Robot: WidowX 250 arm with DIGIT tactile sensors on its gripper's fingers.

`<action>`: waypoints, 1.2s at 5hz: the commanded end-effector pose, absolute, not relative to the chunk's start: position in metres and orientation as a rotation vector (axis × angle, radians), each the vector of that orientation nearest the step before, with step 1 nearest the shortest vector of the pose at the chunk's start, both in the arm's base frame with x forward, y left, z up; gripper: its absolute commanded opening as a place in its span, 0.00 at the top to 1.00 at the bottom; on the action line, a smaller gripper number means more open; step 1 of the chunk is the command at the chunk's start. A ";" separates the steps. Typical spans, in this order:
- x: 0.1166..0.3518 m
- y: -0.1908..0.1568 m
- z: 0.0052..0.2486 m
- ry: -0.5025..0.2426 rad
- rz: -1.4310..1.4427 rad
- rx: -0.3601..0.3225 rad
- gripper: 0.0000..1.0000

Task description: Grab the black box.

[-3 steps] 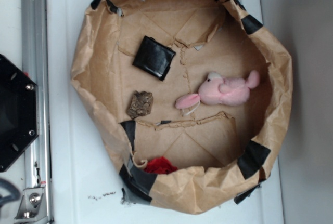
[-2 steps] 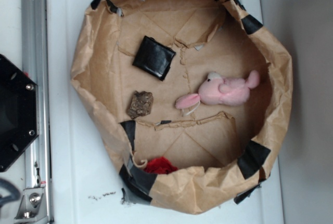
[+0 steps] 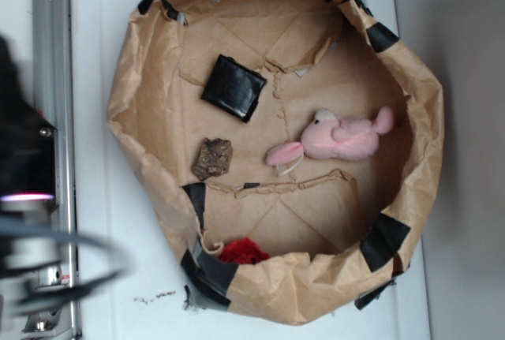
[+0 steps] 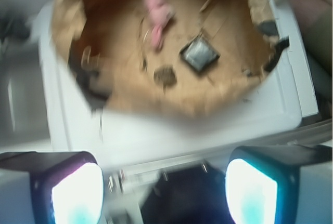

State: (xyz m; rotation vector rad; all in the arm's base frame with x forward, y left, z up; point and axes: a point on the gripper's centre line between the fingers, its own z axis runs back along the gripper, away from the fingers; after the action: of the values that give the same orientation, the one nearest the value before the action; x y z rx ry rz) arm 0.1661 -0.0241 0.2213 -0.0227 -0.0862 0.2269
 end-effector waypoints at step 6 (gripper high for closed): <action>0.219 0.006 0.187 -0.279 0.685 -0.085 0.00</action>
State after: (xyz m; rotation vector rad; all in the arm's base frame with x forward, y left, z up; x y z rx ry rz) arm 0.2182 -0.0054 0.1766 -0.0741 -0.2429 0.6638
